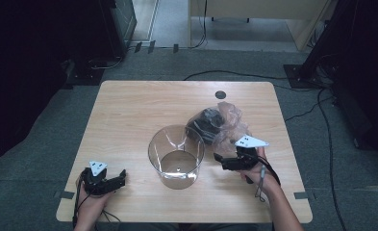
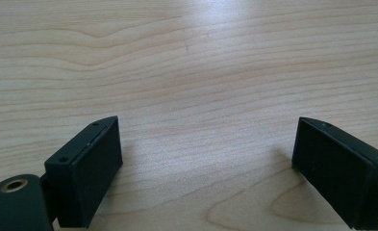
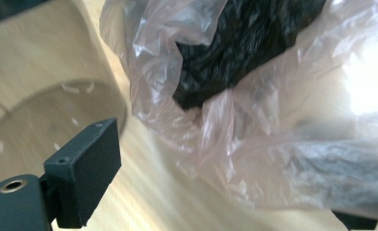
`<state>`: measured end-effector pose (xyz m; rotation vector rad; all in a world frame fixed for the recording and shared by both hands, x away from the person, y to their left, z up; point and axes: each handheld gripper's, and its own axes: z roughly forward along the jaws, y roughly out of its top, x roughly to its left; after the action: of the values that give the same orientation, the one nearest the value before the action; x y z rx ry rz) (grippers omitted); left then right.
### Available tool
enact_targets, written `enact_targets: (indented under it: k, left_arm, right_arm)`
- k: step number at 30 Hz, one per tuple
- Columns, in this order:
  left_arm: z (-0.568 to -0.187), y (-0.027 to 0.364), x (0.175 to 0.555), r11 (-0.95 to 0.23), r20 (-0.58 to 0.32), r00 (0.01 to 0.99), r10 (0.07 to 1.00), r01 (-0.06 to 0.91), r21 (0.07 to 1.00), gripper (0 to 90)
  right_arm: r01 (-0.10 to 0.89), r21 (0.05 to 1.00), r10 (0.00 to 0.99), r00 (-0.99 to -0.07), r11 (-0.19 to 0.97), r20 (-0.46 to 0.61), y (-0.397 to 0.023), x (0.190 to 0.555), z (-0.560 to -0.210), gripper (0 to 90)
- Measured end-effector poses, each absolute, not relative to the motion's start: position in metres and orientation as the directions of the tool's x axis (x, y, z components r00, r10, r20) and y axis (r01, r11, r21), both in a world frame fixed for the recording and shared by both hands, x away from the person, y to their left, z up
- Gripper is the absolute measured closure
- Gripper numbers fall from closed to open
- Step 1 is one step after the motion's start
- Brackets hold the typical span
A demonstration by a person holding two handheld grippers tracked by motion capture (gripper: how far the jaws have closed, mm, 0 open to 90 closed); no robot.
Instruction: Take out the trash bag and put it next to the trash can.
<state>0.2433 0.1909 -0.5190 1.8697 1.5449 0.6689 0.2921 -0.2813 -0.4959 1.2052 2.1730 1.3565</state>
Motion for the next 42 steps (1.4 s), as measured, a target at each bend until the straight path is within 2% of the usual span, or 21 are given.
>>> enact_targets:
  k: [9, 12, 19, 30, 36, 42]
  left_arm:
    - [-0.519, 0.191, 0.243, -0.133, 0.003, 0.191, 0.982, 0.671, 0.729, 9.8]
    - [-0.519, 0.191, 0.243, -0.134, 0.004, 0.192, 0.981, 0.672, 0.728, 9.8]
    - [-0.519, 0.191, 0.243, -0.132, 0.003, 0.189, 0.982, 0.672, 0.729, 9.8]
    - [-0.519, 0.191, 0.243, -0.133, 0.004, 0.19, 0.982, 0.672, 0.728, 9.8]
    - [-0.519, 0.191, 0.243, -0.132, 0.003, 0.19, 0.982, 0.672, 0.729, 9.9]
    - [-0.519, 0.191, 0.243, -0.132, 0.003, 0.19, 0.982, 0.672, 0.729, 9.8]
  right_arm:
    - [0.562, 0.789, 0.781, -0.597, 0.247, 0.18, -0.298, 0.269, -0.509, 10.6]
    - [0.58, 0.767, 0.797, -0.583, 0.275, 0.155, -0.303, 0.261, -0.516, 10.5]
    - [0.632, 0.743, 0.874, -0.466, 0.221, 0.137, -0.322, 0.248, -0.524, 4.0]
    - [0.656, 0.736, 0.926, -0.36, 0.166, 0.112, -0.357, 0.218, -0.525, 3.4]
    - [0.668, 0.721, 0.954, -0.298, 0.185, 0.031, -0.368, 0.204, -0.526, 3.4]
    - [0.679, 0.718, 0.97, -0.243, 0.15, 0.027, -0.38, 0.196, -0.526, 2.9]
